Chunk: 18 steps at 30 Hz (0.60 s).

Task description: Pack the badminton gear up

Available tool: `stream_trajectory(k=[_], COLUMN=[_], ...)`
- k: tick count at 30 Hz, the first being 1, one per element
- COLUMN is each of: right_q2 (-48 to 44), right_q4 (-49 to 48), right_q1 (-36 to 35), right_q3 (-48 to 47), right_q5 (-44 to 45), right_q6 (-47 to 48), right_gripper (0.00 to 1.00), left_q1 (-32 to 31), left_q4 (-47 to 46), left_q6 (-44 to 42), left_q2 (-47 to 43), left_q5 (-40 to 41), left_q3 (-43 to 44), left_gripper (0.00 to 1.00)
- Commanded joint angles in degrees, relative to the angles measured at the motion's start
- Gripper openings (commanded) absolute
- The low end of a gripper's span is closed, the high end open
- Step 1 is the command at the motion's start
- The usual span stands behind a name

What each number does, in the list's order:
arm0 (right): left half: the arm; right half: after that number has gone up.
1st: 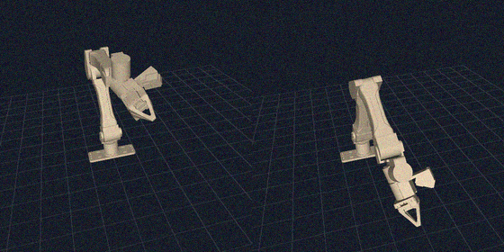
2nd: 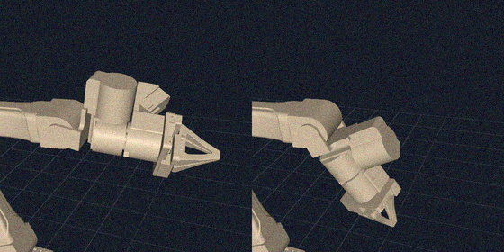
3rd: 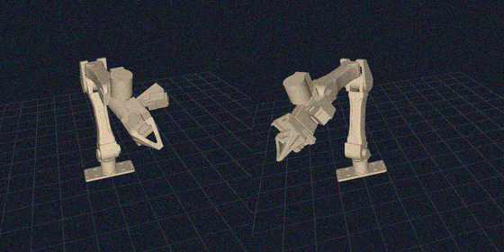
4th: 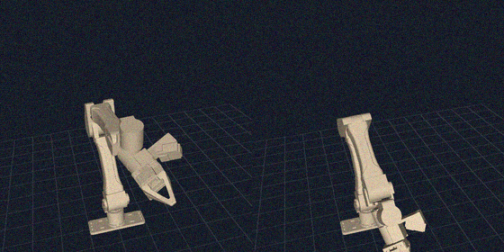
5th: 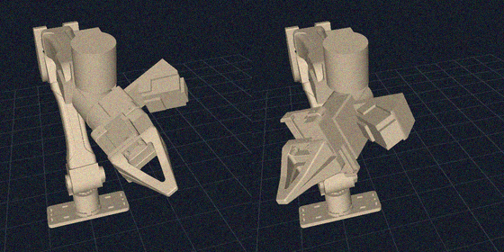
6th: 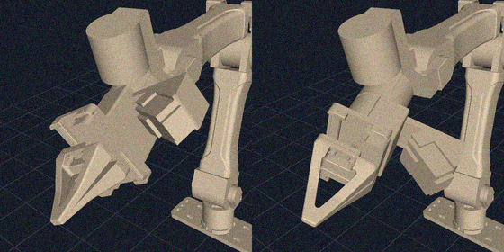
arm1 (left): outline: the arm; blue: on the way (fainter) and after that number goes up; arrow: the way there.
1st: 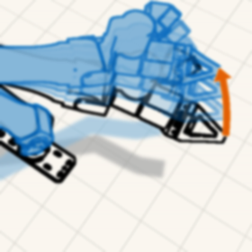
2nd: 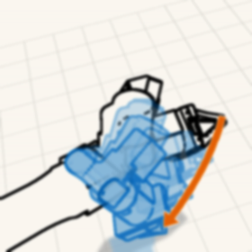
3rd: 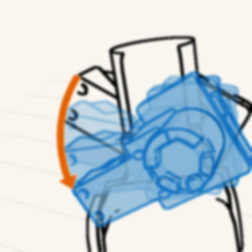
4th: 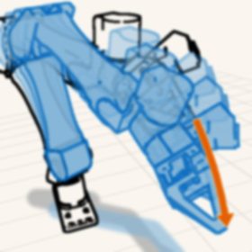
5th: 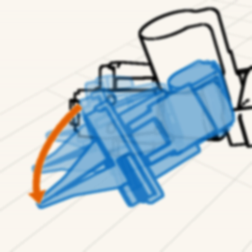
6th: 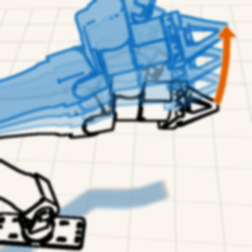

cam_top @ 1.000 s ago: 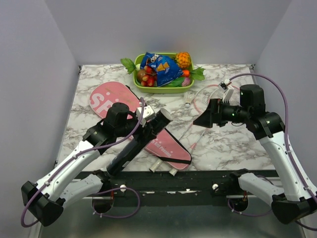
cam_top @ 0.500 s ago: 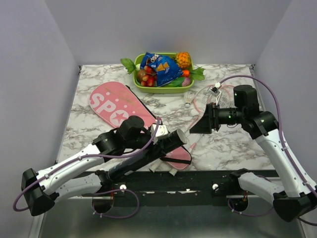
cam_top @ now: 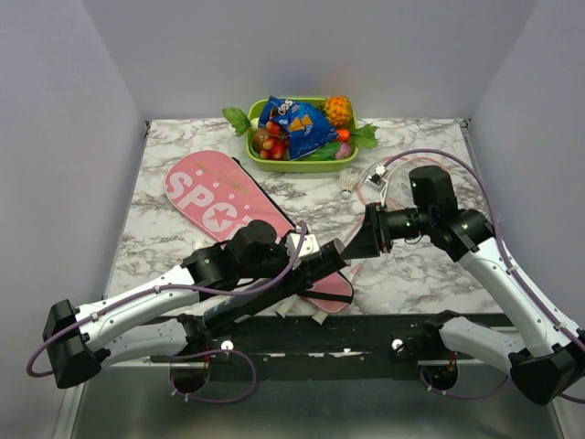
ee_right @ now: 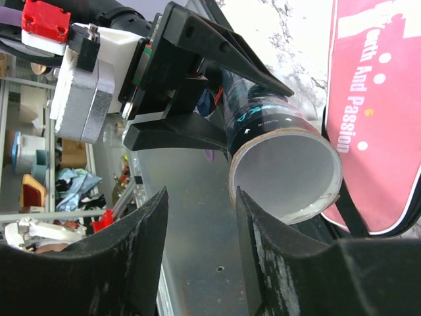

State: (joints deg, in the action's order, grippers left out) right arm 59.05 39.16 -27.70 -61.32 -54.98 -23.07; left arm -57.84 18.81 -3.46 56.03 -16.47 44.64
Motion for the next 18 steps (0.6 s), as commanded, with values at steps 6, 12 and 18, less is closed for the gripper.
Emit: stream_trajectory(k=[6, 12, 18], right_q2=[-2.0, -2.44, -1.66], right_q4=[-3.47, -4.0, -0.49], right_q1=[-0.86, -1.21, -1.21], right_q3=[3.48, 3.58, -1.34], right_q5=[-0.21, 1.98, 5.67], right_q6=[-2.94, -3.65, -1.89], right_gripper=[0.5, 0.49, 0.49], left_q1=[-0.25, -0.25, -0.34], left_q4=[-6.68, -6.24, -5.19], left_q6=[-0.93, -0.84, -0.49], left_q2=[1.01, 0.66, -0.39], left_q5=[2.32, 1.97, 1.62], left_q3=[-0.7, -0.61, -1.13], left_gripper=[0.16, 0.17, 0.17])
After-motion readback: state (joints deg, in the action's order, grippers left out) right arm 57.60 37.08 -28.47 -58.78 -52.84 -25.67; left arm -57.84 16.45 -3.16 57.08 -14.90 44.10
